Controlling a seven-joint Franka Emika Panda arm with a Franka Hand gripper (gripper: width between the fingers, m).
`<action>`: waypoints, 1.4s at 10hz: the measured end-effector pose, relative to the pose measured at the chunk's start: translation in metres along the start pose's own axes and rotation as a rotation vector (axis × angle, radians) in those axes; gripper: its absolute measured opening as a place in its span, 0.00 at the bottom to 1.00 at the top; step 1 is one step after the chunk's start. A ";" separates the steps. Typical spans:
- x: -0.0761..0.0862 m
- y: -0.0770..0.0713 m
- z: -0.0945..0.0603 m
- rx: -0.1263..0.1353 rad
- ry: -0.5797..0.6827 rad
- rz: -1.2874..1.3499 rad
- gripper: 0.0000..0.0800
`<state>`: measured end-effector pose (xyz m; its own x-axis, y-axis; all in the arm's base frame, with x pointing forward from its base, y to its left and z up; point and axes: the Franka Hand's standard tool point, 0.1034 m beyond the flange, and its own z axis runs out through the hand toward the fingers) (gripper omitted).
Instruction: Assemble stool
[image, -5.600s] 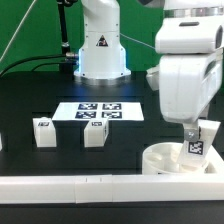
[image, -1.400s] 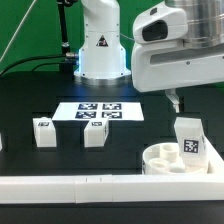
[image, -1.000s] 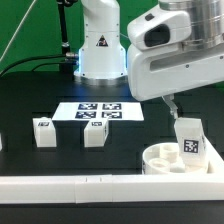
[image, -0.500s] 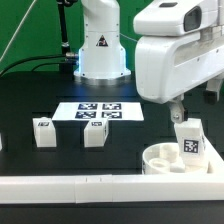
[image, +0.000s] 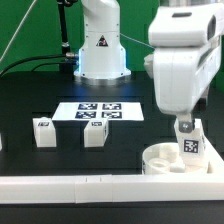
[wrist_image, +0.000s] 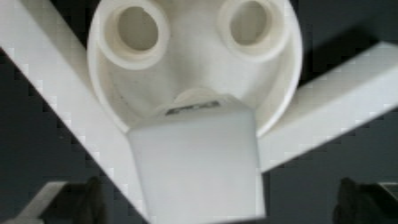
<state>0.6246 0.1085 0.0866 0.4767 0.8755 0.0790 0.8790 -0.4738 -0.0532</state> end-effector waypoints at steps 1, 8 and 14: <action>0.001 0.000 0.005 -0.003 0.004 0.012 0.81; 0.002 0.002 0.016 -0.003 0.010 0.043 0.42; -0.002 0.014 0.013 0.035 0.095 0.740 0.42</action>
Offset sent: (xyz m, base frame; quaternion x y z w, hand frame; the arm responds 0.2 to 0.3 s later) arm 0.0000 0.0000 0.0000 0.0000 0.0000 0.0000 1.0000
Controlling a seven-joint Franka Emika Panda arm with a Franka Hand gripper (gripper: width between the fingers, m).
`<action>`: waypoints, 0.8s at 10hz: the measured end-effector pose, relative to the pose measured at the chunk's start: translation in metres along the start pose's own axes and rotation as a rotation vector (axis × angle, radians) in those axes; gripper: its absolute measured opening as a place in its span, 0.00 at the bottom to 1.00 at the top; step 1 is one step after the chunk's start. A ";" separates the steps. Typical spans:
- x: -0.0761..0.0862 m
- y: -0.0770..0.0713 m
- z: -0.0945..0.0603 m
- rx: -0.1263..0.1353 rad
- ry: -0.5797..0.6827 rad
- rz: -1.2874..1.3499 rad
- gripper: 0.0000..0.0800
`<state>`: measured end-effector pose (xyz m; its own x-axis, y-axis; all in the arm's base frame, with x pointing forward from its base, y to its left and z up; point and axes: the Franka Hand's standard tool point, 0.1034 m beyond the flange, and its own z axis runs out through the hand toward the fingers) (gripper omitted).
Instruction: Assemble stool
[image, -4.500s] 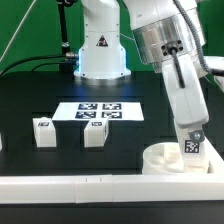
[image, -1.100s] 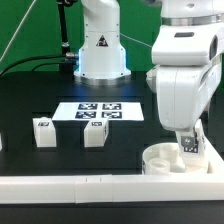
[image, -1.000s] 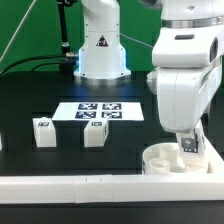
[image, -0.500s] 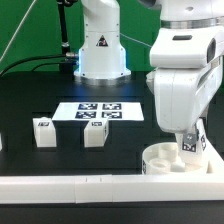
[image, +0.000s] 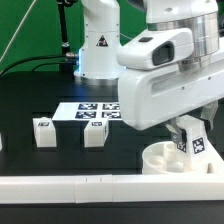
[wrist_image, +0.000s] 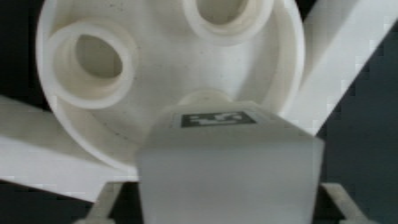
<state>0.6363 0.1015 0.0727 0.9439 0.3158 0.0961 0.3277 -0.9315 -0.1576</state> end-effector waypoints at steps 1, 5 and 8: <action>0.001 0.001 0.000 0.009 0.008 0.162 0.42; 0.001 0.002 -0.002 0.006 0.012 0.366 0.42; 0.001 0.004 -0.004 0.029 0.040 0.817 0.42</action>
Offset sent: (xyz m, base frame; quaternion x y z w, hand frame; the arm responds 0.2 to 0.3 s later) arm 0.0000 0.0000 0.0000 0.0000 0.0000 0.1938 0.9810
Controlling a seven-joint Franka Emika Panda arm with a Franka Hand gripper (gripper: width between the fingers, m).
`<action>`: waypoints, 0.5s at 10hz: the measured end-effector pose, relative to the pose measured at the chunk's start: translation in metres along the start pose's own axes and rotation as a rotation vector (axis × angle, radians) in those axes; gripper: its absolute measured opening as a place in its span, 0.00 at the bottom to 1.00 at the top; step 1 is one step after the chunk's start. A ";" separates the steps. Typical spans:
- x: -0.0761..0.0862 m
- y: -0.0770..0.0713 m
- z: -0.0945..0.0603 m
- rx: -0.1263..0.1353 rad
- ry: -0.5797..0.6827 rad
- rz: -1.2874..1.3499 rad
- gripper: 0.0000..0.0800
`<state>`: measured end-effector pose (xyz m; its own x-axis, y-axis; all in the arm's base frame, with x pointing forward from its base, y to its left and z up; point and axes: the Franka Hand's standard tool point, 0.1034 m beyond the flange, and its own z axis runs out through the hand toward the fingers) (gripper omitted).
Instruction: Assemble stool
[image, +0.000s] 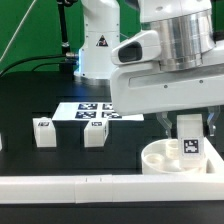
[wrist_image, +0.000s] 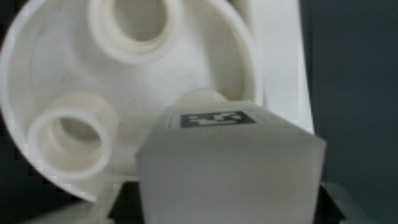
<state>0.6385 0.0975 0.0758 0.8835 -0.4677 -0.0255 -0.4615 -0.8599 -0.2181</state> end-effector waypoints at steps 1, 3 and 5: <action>0.001 0.001 -0.001 0.013 -0.006 0.199 0.42; 0.002 0.002 -0.001 0.033 -0.010 0.413 0.42; -0.002 0.002 0.001 0.037 -0.003 0.497 0.42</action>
Offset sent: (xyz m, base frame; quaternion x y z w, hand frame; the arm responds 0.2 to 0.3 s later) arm -0.0087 0.0063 -0.0049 0.0195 0.0490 0.2155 0.9751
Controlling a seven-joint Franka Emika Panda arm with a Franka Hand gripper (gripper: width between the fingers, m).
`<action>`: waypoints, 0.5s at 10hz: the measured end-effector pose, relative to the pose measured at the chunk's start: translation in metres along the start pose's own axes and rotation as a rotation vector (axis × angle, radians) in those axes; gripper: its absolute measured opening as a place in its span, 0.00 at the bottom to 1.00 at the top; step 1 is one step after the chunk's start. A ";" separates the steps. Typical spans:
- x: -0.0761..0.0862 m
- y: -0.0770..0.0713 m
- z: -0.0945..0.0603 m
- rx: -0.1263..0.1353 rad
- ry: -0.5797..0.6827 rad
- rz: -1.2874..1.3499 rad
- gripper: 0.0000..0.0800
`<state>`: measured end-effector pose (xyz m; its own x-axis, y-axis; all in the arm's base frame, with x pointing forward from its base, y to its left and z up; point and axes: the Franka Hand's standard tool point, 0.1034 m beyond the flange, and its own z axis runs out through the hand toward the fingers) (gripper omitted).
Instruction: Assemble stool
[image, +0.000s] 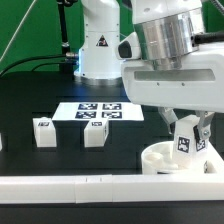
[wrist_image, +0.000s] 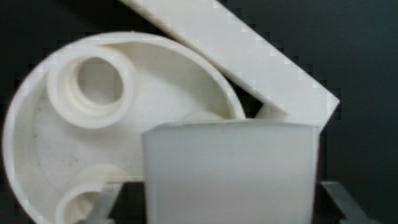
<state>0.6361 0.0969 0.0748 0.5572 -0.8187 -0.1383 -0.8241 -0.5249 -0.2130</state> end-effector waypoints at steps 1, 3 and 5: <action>-0.001 0.000 0.000 0.004 -0.005 0.082 0.42; -0.002 -0.001 0.000 0.010 -0.010 0.189 0.42; -0.009 -0.008 0.004 0.040 -0.033 0.633 0.42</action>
Offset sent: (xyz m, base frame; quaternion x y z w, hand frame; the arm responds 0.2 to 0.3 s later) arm 0.0227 0.0100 0.0048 0.0607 0.0169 0.4600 0.8857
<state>0.6386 0.1091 0.0741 -0.0336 -0.9598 -0.2786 -0.9909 0.0684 -0.1160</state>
